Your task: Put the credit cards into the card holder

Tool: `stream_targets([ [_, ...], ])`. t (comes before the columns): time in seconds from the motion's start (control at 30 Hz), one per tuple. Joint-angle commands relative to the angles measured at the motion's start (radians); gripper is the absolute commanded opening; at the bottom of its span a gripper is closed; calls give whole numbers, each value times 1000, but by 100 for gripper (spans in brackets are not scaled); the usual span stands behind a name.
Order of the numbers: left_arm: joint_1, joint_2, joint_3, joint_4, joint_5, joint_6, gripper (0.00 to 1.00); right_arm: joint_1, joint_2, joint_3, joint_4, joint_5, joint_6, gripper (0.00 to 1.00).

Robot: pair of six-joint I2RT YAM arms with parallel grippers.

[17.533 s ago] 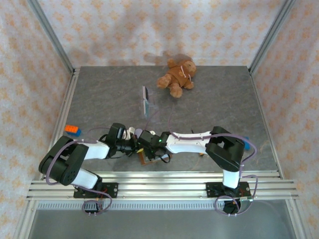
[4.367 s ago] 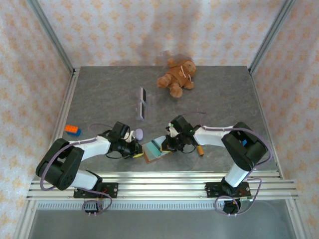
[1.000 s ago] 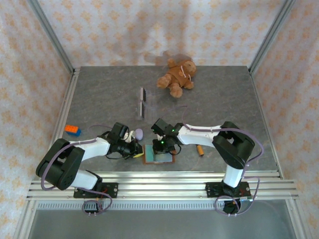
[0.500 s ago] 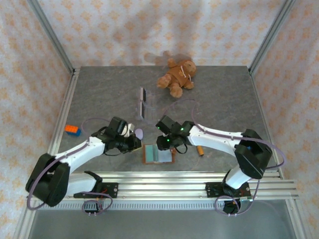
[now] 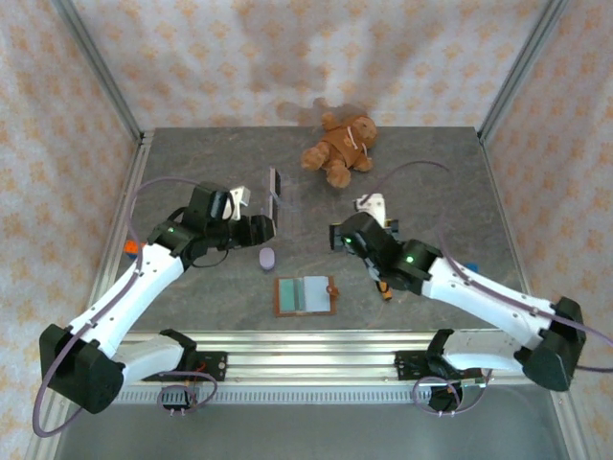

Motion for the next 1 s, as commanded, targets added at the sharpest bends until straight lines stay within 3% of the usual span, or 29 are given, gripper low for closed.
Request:
stream_targets([
  [0.0, 13, 16, 71, -73, -96, 77, 70, -26, -58, -70, 80, 67, 10, 99],
  [0.03, 16, 24, 83, -74, -110, 81, 78, -36, -63, -80, 83, 24, 2, 99],
  [0.07, 20, 30, 93, -75, -122, 87, 97, -40, -61, -85, 81, -13, -6, 99],
  [0.1, 25, 33, 98, -70, -128, 92, 99, -42, -55, -89, 75, -36, -11, 99],
  [0.3, 72, 32, 38, 67, -221, -7, 99, -41, 12, -86, 51, -67, 25, 99],
  [0.37, 94, 82, 54, 90, -128, 11, 99, -41, 25, -86, 70, -75, 29, 99],
  [0.47, 65, 185, 140, 29, -129, 60, 99, -42, 41, -79, 92, -93, 28, 99],
  [0.7, -12, 376, 262, -73, -466, 164, 99, -43, 48, -82, 88, -53, 23, 99],
  [0.97, -93, 607, 481, -196, -630, 209, 99, -61, 8, -114, 74, -13, -9, 99],
])
